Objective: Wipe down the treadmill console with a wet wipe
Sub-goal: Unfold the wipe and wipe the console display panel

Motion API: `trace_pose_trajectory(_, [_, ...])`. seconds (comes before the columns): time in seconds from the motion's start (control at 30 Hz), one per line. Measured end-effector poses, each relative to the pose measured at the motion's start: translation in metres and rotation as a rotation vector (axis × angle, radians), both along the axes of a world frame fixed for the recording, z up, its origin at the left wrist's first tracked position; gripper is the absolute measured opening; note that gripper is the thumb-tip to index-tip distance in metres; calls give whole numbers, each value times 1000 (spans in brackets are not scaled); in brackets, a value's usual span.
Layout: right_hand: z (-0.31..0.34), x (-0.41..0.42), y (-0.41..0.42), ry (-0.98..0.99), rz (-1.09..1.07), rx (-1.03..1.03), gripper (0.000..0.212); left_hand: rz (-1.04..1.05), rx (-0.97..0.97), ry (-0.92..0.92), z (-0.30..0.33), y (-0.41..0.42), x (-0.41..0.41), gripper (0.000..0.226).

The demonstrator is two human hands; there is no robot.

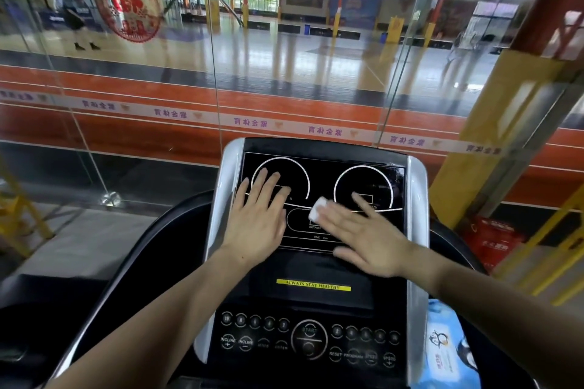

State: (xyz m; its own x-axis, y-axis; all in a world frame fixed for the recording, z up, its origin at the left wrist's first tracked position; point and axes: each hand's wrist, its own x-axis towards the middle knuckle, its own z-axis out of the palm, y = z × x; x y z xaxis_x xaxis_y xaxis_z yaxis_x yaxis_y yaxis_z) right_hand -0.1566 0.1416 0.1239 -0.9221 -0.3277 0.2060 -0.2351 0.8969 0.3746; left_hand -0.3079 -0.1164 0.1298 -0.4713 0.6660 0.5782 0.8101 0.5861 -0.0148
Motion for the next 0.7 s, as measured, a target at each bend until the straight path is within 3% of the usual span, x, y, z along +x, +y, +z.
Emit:
trace_pose_trajectory(0.13, [-30,31,-8,-43,79,67,69,-12,10,3,-3,4,2,47])
trace_pose_trajectory(0.27, [-6,15,7,-92,123,101,66,-48,2,11,-2,12,4,47])
trace_pose_trajectory(0.5, [61,-28,51,46,-102,102,66,-58,10,12,3,28,10,47])
trace_pose_trajectory(0.7, [5,12,25,17,-24,14,69,-52,3,8,1,29,10,49])
